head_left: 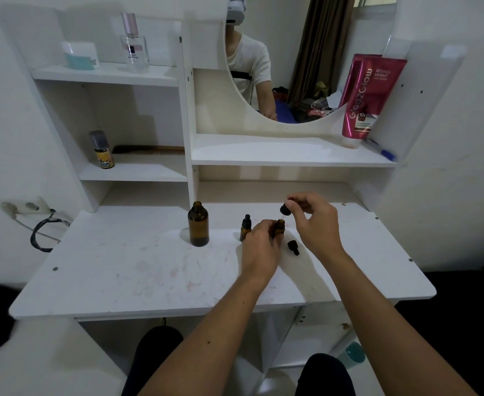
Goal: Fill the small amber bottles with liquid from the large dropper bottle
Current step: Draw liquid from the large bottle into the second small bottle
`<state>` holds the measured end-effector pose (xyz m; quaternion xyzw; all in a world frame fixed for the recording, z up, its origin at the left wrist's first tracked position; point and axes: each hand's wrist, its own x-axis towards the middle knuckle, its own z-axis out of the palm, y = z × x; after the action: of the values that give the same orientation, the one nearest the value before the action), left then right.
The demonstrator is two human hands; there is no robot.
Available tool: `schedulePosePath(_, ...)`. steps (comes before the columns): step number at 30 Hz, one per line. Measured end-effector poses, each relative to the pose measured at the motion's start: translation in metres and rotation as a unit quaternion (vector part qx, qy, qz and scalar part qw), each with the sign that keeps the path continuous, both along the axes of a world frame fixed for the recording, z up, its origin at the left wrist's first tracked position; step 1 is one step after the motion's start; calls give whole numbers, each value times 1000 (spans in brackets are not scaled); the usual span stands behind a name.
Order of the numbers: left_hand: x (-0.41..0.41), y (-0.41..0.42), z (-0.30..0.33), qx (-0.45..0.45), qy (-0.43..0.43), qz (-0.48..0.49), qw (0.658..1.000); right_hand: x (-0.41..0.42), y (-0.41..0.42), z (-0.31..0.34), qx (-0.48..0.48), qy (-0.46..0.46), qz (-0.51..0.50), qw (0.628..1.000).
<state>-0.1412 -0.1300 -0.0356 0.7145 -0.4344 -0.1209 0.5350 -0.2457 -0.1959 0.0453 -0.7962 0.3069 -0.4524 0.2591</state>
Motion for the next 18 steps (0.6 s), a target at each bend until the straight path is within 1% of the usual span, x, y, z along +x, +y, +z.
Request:
schedulePosePath(4,0,-1,-1,-5,5,-1,1000,1,1,1,0,0,-15,1000)
schedulePosePath(8,0,-1,0,-3,10,-2,1000,2,1,6,-21,5,-24,999)
schedulePosePath(18,-3,10,7,21,-19,-3,1000,-3,1,10,-22,38,-10,999)
